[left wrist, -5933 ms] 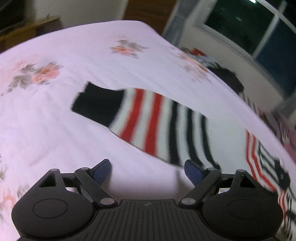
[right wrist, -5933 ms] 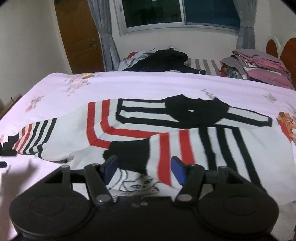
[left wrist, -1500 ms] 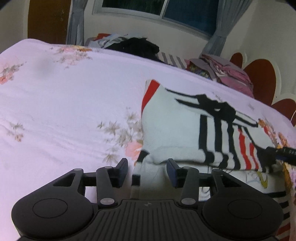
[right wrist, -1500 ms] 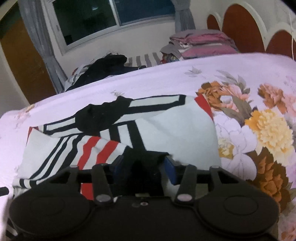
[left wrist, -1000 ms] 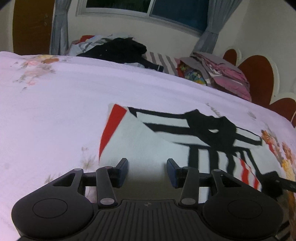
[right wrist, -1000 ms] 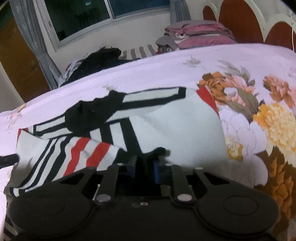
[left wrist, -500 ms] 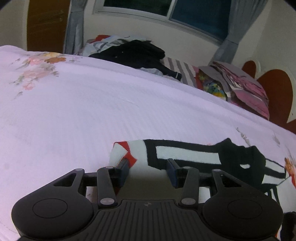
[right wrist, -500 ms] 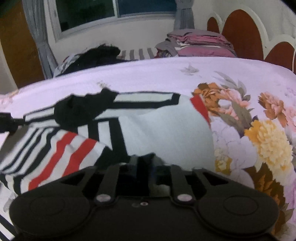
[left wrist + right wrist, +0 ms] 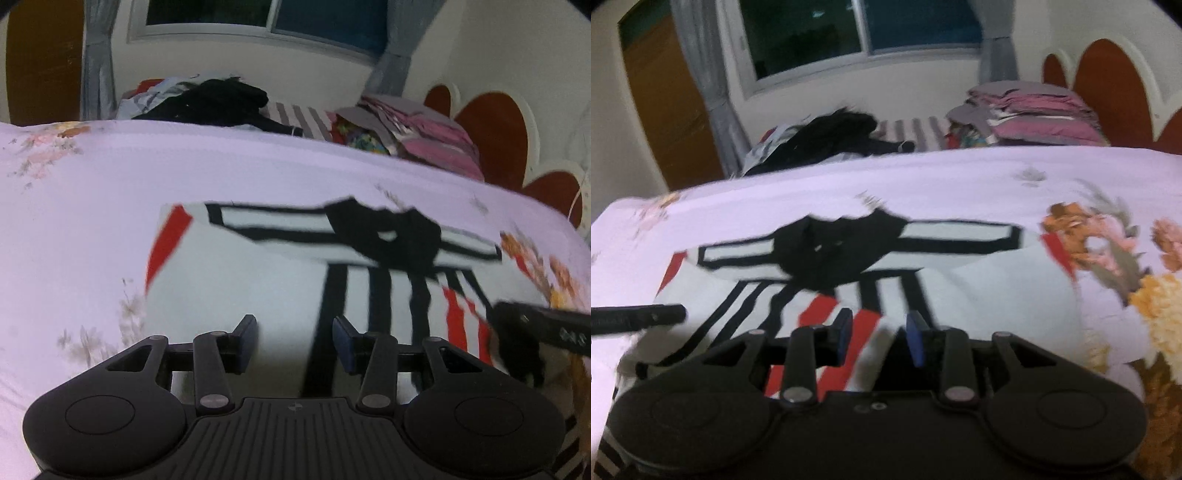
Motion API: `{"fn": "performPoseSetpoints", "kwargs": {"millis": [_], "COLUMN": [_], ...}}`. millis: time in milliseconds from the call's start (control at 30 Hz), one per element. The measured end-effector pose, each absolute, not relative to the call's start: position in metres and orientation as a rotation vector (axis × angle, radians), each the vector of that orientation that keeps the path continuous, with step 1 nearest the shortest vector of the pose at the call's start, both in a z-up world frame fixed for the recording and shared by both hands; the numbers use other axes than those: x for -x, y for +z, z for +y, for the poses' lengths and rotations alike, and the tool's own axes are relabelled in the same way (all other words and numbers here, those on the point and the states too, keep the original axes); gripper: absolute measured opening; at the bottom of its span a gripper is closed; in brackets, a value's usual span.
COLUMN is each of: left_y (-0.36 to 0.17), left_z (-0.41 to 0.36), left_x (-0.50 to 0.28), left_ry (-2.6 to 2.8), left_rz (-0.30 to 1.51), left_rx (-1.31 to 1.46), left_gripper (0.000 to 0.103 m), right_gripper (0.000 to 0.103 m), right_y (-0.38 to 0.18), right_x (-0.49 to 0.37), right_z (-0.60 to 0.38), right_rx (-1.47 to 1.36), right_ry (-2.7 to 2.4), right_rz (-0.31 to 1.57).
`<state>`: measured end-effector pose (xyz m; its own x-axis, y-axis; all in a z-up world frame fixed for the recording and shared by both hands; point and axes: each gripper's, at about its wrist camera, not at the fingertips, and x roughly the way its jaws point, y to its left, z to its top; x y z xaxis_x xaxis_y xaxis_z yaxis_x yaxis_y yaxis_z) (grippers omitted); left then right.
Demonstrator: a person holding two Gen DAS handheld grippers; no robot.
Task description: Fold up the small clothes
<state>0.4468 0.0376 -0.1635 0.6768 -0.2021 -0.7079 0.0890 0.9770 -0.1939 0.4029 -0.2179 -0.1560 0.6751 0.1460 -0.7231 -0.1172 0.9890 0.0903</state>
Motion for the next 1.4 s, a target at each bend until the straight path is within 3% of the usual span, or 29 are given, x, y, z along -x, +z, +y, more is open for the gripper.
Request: {"fn": "performPoseSetpoints", "kwargs": {"millis": [367,400,467,500,700,800,867,933,1100,1200,1400], "left_y": [-0.174,-0.172,-0.171,-0.170,-0.173,-0.173,-0.173,-0.172,-0.172,-0.167,-0.161], "left_z": [0.036,0.034,0.032,0.032,0.032,0.031,0.030,0.030,0.026,0.027,0.012], "left_x": [-0.442,-0.441,-0.441,-0.441,-0.438,-0.438,-0.437,-0.435,-0.427,-0.422,-0.401], "left_ry": [-0.126,-0.123,-0.125,-0.122,-0.112,-0.110,-0.107,-0.106,-0.108,-0.109,-0.141], "left_rz": [0.835,0.838,0.840,0.841,0.837,0.834,0.832,0.831,0.822,0.819,0.811], "left_rx": [0.124,0.127,0.125,0.117,0.108,0.099,0.090,0.096,0.077,0.086,0.090], "left_gripper": [0.046,0.046,0.046,0.047,0.047,0.047,0.048,0.048,0.048,0.049,0.049], "right_gripper": [0.035,0.037,0.064,0.066,0.060,0.036,0.012,0.005,0.005,0.019,0.022], "right_y": [-0.174,-0.171,-0.169,-0.168,-0.175,-0.178,-0.177,-0.174,-0.179,-0.169,-0.153], "right_x": [-0.405,-0.405,-0.406,-0.405,-0.406,-0.403,-0.403,-0.402,-0.407,-0.401,-0.374], "right_z": [-0.221,-0.221,-0.221,-0.222,-0.253,-0.257,-0.252,-0.248,-0.252,-0.256,-0.237], "right_rx": [0.043,0.033,0.052,0.075,0.076,0.032,0.040,0.063,0.102,0.044,0.017], "right_ry": [0.118,0.127,0.126,0.107,0.005,0.042,0.069,0.061,0.042,0.043,0.126], "right_rz": [0.862,0.861,0.854,0.847,0.889,0.905,0.908,0.889,0.882,0.850,0.833]}}
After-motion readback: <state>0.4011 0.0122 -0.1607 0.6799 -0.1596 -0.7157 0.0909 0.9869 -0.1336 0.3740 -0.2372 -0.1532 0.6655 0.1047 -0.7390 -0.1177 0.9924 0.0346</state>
